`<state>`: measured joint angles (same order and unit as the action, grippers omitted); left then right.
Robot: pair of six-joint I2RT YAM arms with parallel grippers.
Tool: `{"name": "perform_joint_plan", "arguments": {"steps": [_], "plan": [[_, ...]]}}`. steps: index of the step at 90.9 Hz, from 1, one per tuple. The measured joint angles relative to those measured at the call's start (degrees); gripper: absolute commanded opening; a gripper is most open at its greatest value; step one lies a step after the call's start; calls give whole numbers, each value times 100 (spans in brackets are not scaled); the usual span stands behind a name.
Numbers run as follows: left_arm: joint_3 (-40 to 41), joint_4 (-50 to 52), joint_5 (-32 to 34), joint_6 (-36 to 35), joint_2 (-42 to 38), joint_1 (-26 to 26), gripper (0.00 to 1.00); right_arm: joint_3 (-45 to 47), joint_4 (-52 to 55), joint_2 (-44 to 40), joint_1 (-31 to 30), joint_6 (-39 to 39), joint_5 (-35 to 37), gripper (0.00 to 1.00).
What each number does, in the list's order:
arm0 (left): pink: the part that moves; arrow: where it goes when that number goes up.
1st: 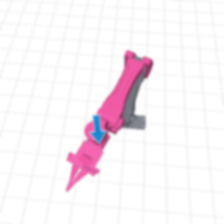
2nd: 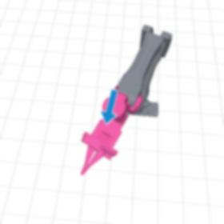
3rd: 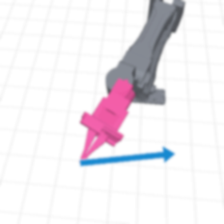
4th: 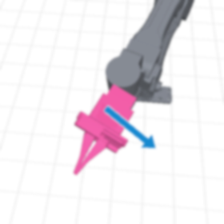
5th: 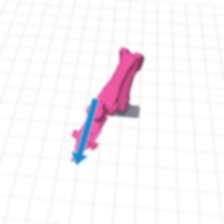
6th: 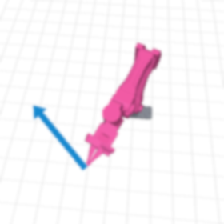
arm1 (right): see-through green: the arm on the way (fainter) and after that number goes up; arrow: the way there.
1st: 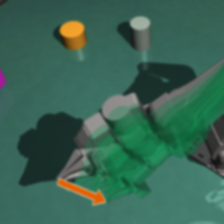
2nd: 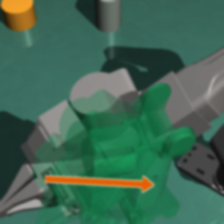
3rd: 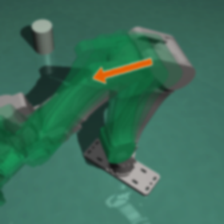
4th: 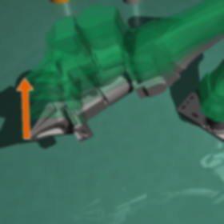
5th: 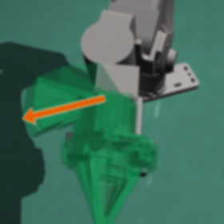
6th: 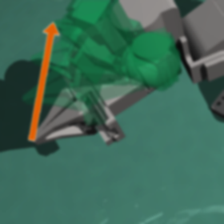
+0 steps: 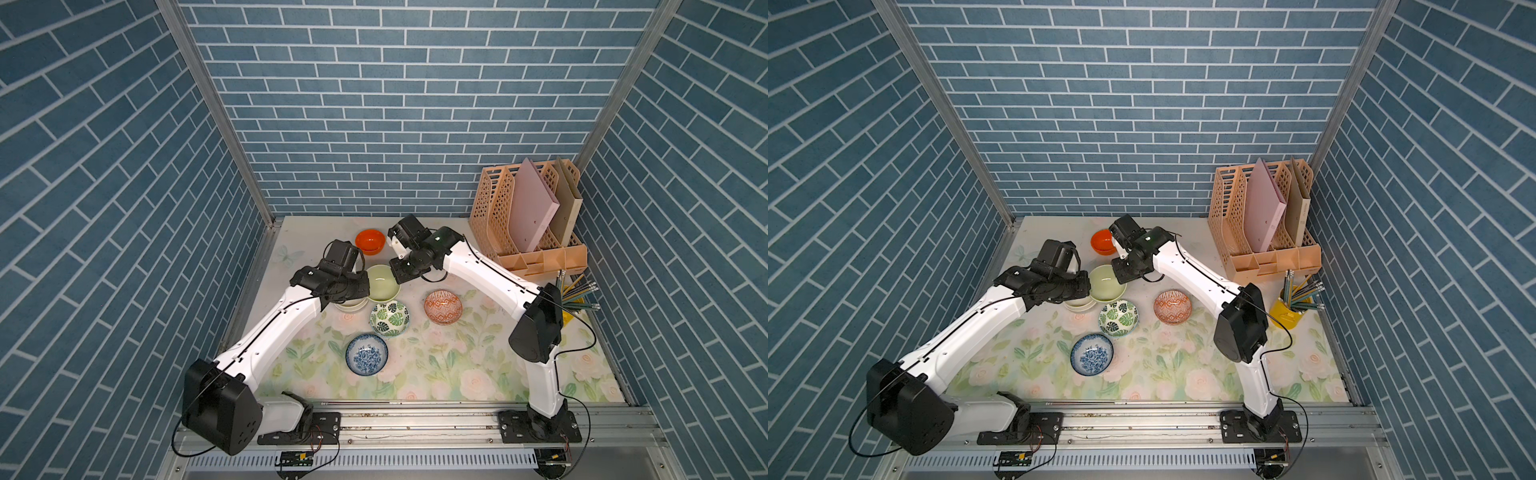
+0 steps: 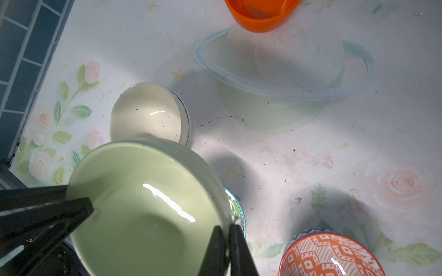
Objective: Stack the bowls
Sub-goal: Place the bowl on the bowl.
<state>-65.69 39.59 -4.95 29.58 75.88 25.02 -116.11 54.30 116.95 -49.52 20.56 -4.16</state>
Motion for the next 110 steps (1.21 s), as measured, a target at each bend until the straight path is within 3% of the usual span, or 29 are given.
{"name": "perform_joint_plan", "arguments": {"steps": [21, 48, 56, 86, 110], "plan": [[0, 9, 87, 59, 66, -13, 0, -15, 37, 4, -11, 17, 28, 0], [-15, 31, 131, 55, 116, -26, 0, -15, 33, 11, -11, 17, 26, 0], [-114, 120, 131, 31, 177, -57, 0, -15, 15, 11, -15, 17, 24, 10], [-686, 658, 142, -264, 627, -299, 0, -42, -208, 11, 22, -103, -232, 29], [-898, 922, 22, -481, 669, -669, 0, -52, -284, 11, 146, -157, -354, 32]]}}
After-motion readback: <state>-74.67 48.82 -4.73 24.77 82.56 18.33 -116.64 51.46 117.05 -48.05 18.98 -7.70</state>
